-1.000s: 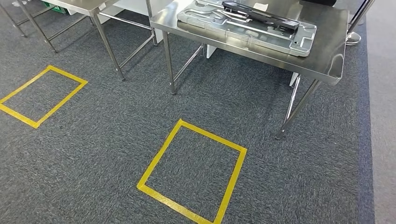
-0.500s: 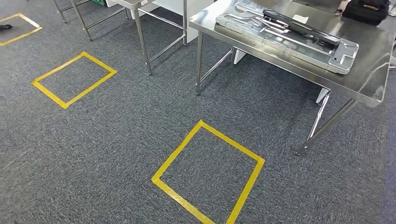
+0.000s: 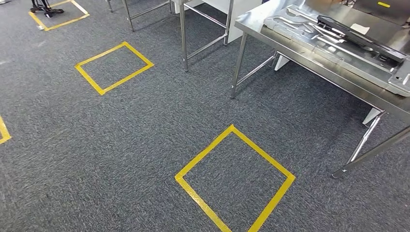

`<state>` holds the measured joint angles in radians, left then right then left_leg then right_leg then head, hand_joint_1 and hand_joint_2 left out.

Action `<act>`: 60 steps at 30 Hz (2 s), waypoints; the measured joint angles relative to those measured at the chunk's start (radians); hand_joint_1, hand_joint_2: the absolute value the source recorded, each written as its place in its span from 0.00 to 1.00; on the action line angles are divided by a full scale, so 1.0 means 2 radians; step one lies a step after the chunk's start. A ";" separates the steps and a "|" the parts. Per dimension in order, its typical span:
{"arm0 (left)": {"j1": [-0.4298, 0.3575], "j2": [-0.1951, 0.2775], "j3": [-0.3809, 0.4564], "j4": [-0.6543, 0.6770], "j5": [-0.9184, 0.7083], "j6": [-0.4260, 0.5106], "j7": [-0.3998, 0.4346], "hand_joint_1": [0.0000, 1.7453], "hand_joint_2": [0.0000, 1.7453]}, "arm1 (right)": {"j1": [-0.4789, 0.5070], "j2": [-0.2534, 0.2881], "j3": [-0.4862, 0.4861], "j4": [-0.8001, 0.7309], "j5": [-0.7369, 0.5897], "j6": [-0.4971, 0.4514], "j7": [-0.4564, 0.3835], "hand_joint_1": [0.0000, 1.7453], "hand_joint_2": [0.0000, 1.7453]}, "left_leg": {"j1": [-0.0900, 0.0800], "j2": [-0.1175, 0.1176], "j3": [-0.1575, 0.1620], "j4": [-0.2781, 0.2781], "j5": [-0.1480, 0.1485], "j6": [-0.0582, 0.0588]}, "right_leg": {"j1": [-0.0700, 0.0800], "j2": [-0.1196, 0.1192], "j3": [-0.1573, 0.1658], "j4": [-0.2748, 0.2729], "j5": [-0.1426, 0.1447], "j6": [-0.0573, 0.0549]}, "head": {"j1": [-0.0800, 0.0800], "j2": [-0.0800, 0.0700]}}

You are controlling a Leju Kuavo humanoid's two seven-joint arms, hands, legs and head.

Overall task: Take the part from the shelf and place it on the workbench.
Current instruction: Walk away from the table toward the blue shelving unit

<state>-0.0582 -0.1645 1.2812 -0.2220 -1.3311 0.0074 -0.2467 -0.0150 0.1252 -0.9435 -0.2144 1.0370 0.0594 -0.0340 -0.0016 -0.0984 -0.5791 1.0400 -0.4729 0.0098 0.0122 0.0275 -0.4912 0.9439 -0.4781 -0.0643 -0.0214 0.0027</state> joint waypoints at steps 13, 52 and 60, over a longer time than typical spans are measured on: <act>0.000 0.004 -0.001 0.000 -0.001 -0.001 0.000 0.00 0.00 | -0.003 -0.002 0.000 0.000 0.007 0.002 0.001 0.00 0.00 | 0.017 0.068 0.001 0.007 -0.004 -0.009 | -0.017 -0.079 -0.002 0.033 -0.028 0.048 | 0.002 0.000; -0.001 0.006 0.000 0.000 0.002 0.002 0.004 0.00 0.00 | -0.002 -0.001 -0.002 0.002 0.016 0.002 0.003 0.00 0.00 | 0.011 0.019 0.006 -0.017 0.012 0.007 | -0.017 -0.014 -0.058 0.146 -0.076 0.040 | 0.013 0.000; 0.001 0.006 0.001 0.000 0.004 0.009 0.004 0.00 0.00 | -0.002 0.001 -0.004 0.003 0.017 0.002 0.004 0.00 0.00 | 0.015 -0.009 -0.007 -0.011 0.017 -0.019 | -0.017 0.010 -0.008 0.031 -0.022 0.028 | 0.012 0.000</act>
<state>-0.0565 -0.1534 1.2822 -0.2216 -1.3221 0.0245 -0.2396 -0.0186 0.1274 -0.9512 -0.2083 1.0700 0.0626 -0.0265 0.0290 -0.1169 -0.5936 1.0188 -0.4399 -0.0289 -0.0215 0.0483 -0.5067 1.0055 -0.5223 -0.0086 0.0034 0.0027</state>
